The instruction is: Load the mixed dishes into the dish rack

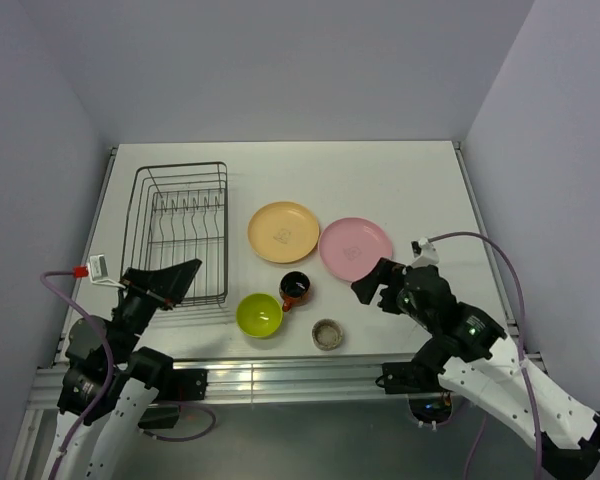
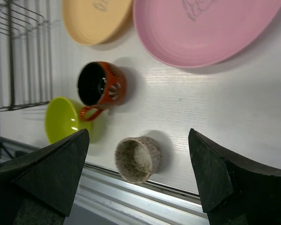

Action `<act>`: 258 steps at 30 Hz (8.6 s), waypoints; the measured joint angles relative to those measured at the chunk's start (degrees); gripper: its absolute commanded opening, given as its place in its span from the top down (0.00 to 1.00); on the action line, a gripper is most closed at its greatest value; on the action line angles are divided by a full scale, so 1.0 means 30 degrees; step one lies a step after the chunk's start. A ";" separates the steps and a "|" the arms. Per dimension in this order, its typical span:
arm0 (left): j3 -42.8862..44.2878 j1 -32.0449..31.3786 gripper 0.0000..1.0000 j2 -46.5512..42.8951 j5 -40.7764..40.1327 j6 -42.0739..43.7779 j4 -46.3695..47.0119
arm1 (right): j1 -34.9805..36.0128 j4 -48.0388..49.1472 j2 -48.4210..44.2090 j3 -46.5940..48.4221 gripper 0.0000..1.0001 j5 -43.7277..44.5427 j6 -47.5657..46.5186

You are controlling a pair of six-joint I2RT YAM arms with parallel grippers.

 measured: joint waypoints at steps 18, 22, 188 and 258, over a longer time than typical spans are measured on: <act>0.5187 0.0007 0.16 0.6142 0.2390 0.2739 -0.4459 | 0.4947 -0.0036 1.1300 0.6207 0.08 0.1071 -0.0729; 0.6142 0.0000 0.16 0.6237 0.1749 0.3330 -0.5319 | 0.5217 0.0117 1.2247 0.6659 0.07 0.1734 -0.0721; 0.9530 -1.6895 1.00 1.9737 -1.4834 1.8309 -0.1880 | -0.2645 -0.0466 1.2713 1.4185 0.00 -0.5712 -0.1457; 1.0761 0.4663 0.52 2.6141 0.5836 1.3828 0.0954 | -0.3883 0.0423 0.7635 0.3701 0.00 -0.2069 -0.2208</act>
